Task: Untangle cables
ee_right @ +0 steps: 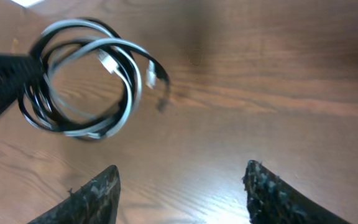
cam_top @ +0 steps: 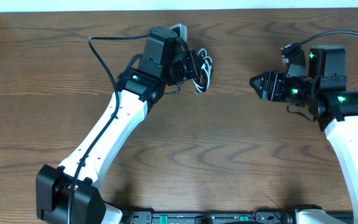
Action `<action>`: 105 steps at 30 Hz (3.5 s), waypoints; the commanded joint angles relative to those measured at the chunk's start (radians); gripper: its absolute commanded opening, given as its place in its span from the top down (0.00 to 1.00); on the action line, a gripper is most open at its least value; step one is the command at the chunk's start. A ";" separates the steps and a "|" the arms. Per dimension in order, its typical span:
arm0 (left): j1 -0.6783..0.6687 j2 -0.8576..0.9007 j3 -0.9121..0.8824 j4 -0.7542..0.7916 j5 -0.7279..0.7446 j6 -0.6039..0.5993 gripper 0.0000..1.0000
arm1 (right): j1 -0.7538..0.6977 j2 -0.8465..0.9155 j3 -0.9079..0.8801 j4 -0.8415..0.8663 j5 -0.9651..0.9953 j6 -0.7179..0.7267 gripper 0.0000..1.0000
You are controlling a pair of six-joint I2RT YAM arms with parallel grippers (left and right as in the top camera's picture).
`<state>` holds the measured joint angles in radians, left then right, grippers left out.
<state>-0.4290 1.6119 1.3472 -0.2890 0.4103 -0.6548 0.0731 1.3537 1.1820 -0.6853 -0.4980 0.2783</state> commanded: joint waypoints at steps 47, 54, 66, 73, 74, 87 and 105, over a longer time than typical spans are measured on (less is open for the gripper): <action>0.143 -0.015 0.007 0.155 0.401 -0.135 0.93 | 0.051 0.241 0.015 0.017 0.113 0.181 0.99; 0.191 -0.015 0.007 0.114 0.411 -0.093 0.93 | 0.012 0.241 0.015 -0.078 0.010 0.030 0.99; 0.065 -0.008 0.006 -0.057 0.473 0.253 0.51 | 0.108 0.241 0.015 -0.099 0.161 0.035 0.99; -0.003 0.033 0.006 -0.189 0.244 0.286 0.43 | 0.154 0.241 0.015 -0.100 0.186 0.039 0.99; -0.008 0.040 0.006 -0.189 0.243 0.288 0.43 | 0.158 0.241 0.015 -0.099 0.186 0.039 0.99; -0.033 0.138 0.006 -0.149 0.298 0.288 0.44 | 0.198 0.242 0.015 -0.096 0.201 0.043 0.99; -0.047 0.143 0.002 -0.076 0.381 0.288 0.68 | 0.198 0.242 0.014 -0.096 0.204 0.043 0.99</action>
<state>-0.4652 1.7515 1.3396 -0.3622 0.7799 -0.3805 0.2642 1.5970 1.1954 -0.7853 -0.2939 0.3283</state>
